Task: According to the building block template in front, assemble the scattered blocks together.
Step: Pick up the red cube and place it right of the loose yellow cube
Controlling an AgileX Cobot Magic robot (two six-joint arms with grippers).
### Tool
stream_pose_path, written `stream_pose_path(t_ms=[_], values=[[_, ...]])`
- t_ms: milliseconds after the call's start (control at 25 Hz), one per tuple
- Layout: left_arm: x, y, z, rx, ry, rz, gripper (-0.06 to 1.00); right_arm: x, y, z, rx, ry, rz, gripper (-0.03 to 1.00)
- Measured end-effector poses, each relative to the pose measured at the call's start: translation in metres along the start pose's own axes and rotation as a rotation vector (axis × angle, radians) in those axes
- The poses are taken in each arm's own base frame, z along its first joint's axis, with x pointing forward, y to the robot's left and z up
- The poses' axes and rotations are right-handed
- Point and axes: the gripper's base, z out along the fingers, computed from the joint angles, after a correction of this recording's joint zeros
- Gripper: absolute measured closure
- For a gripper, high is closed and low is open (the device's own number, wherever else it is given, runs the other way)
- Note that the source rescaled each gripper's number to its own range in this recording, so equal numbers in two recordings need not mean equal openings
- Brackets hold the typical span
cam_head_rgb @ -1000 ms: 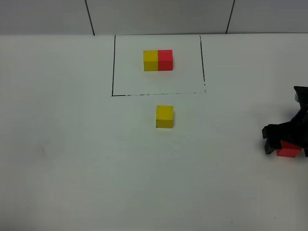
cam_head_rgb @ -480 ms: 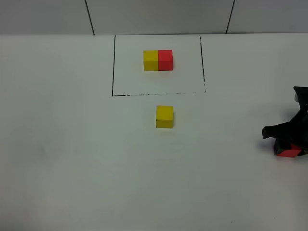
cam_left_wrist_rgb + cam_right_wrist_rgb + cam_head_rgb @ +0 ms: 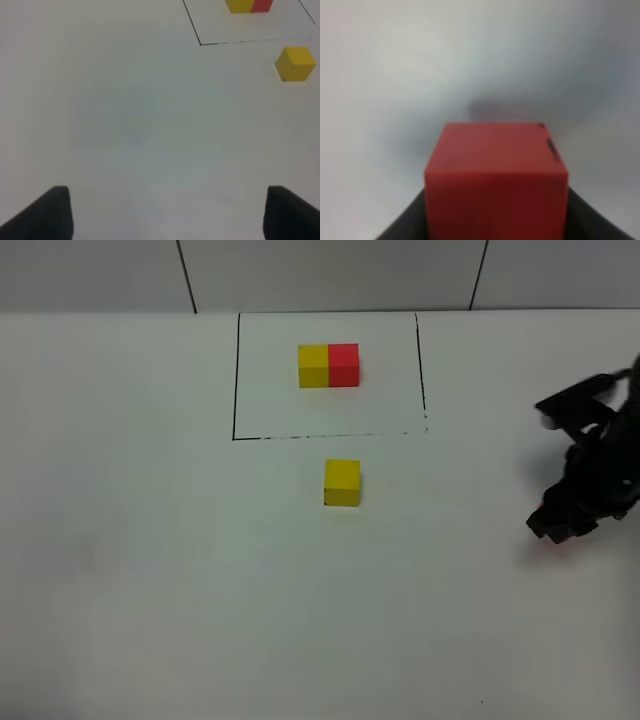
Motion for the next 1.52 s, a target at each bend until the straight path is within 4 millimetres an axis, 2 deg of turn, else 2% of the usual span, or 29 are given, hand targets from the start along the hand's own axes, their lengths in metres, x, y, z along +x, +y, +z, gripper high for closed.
stream_pose_path(t_ms=[80,240,320,440,600,760,1160,1520], values=[[0.0,0.0,0.0,0.0,0.0,0.0,0.23,-0.022,0.022,-0.009,0.009,-0.008,-0.267,0.96],[0.0,0.0,0.0,0.0,0.0,0.0,0.23,-0.072,0.051,-0.021,0.053,-0.021,-0.556,0.96],[0.0,0.0,0.0,0.0,0.0,0.0,0.23,-0.093,0.064,-0.018,0.054,0.019,-0.675,0.96],[0.0,0.0,0.0,0.0,0.0,0.0,0.23,-0.113,0.077,-0.005,0.024,0.077,-0.831,0.96],[0.0,0.0,0.0,0.0,0.0,0.0,0.23,-0.135,0.082,0.008,0.015,0.071,-0.897,0.96],[0.0,0.0,0.0,0.0,0.0,0.0,0.23,-0.144,0.085,0.013,-0.021,0.034,-0.901,0.96],[0.0,0.0,0.0,0.0,0.0,0.0,0.23,-0.147,0.092,0.036,-0.087,0.005,-0.866,0.96],[0.0,0.0,0.0,0.0,0.0,0.0,0.23,-0.151,0.097,0.047,-0.091,-0.018,-0.854,0.96]])
